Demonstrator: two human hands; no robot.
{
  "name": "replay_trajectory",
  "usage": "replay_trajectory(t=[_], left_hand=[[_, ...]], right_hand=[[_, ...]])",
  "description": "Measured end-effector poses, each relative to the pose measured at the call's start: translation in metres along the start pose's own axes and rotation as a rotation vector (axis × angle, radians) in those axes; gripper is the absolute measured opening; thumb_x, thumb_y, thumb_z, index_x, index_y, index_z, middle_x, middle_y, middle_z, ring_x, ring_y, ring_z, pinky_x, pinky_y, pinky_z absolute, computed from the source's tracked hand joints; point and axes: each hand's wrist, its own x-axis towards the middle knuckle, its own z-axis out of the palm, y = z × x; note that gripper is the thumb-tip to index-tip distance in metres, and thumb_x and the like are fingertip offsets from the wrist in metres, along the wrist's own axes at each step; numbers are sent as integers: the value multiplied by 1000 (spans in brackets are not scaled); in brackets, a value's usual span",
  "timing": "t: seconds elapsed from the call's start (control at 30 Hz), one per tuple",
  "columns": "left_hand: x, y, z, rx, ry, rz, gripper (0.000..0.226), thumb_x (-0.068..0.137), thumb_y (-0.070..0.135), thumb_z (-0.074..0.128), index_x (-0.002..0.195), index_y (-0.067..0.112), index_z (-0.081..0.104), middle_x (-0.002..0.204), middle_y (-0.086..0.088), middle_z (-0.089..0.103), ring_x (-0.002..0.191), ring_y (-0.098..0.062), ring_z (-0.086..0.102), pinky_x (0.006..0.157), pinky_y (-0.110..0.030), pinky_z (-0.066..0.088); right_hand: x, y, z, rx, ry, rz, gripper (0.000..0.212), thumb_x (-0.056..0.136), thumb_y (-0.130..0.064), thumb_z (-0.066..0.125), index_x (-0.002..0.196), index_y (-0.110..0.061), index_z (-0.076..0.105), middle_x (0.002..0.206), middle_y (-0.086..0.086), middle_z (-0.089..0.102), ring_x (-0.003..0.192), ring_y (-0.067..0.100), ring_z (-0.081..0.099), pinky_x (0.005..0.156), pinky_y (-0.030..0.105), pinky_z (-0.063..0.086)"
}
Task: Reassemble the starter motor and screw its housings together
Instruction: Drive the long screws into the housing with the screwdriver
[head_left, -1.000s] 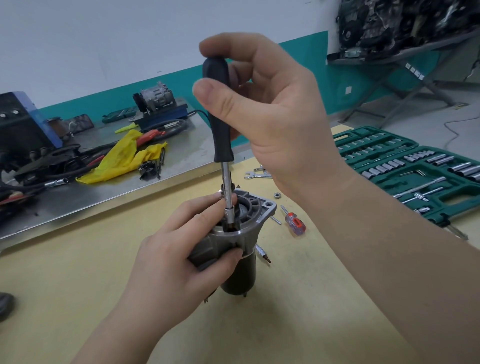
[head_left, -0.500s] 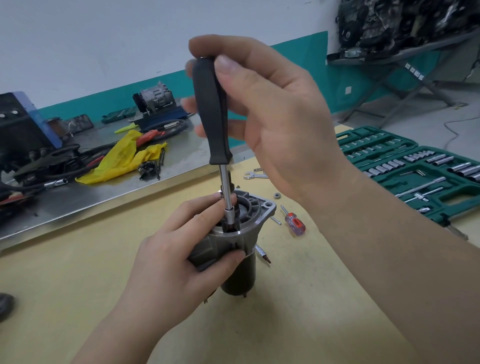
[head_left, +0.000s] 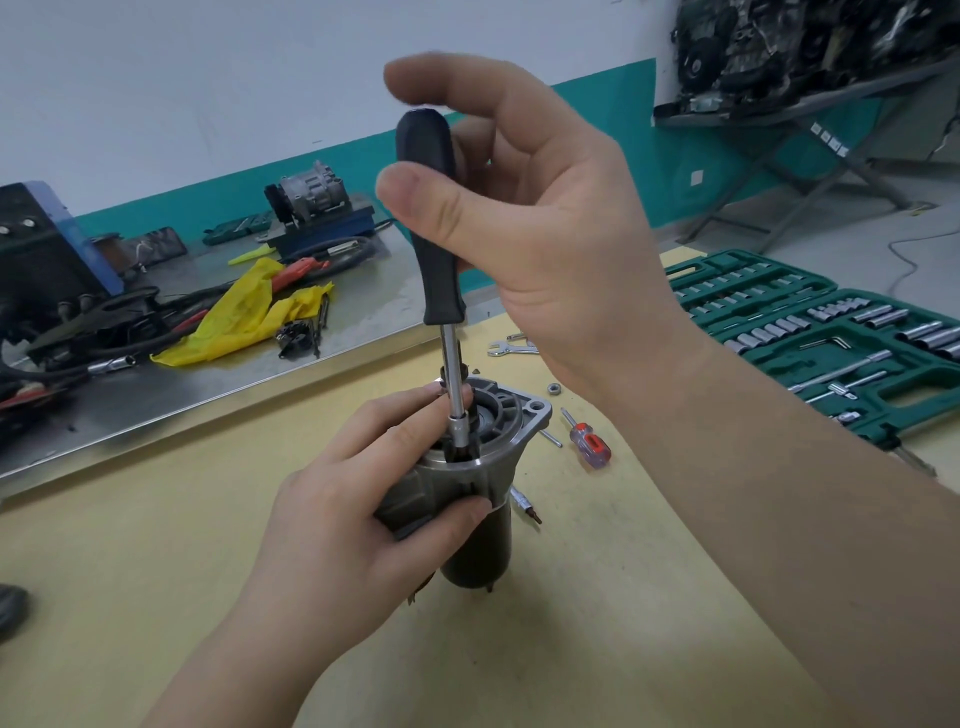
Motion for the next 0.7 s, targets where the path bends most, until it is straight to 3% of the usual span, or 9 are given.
replay_trajectory(t=[0.1,0.17,0.33,0.43,0.53,0.6,0.7], left_hand=[[0,0,0,-5,4,3,63,82,58,74,142,47,58,149,23,57,127,2,62,93,-15,53],[0,0,0,-4,3,-1,64,82,59,74,143,48,58,150,23,56,126,3,63,91,-16,54],[0,1,0,3,5,-1,66,82,62,73,145,49,56,150,25,56,126,5,61,91,-19,55],[0,1,0,1,6,-1,65,82,61,73,143,48,58,150,24,56,125,5,61,91,-25,57],[0,1,0,-2,7,-3,63,81,60,74,142,47,62,151,23,56,125,5,62,93,-21,57],[0,1,0,-2,7,-4,64,82,59,73,143,46,62,150,22,56,127,4,62,93,-22,57],[0,1,0,-5,7,-7,64,82,57,73,144,45,61,150,21,57,129,1,61,92,-28,57]], right_hand=[[1,-1,-1,67,1,36,28,105,-2,61,132,2,65,95,21,66,89,22,62,82,36,59],[0,-3,-3,158,-50,91,31,109,-3,51,138,4,61,106,24,70,94,30,70,82,41,61],[-1,-3,-2,63,-14,46,30,101,1,66,130,-1,63,93,16,60,82,24,60,73,35,62],[0,-3,-3,83,-15,63,28,105,-2,60,132,1,65,99,15,65,87,33,65,76,36,62],[-2,-5,-4,160,-85,110,33,108,-2,52,140,2,59,109,22,69,91,36,71,76,38,61],[-1,-3,-2,30,-55,20,31,102,1,63,134,1,61,99,31,66,83,32,66,73,38,61],[1,1,0,-127,-7,-78,28,96,0,73,123,-4,64,93,39,60,82,43,57,75,49,61]])
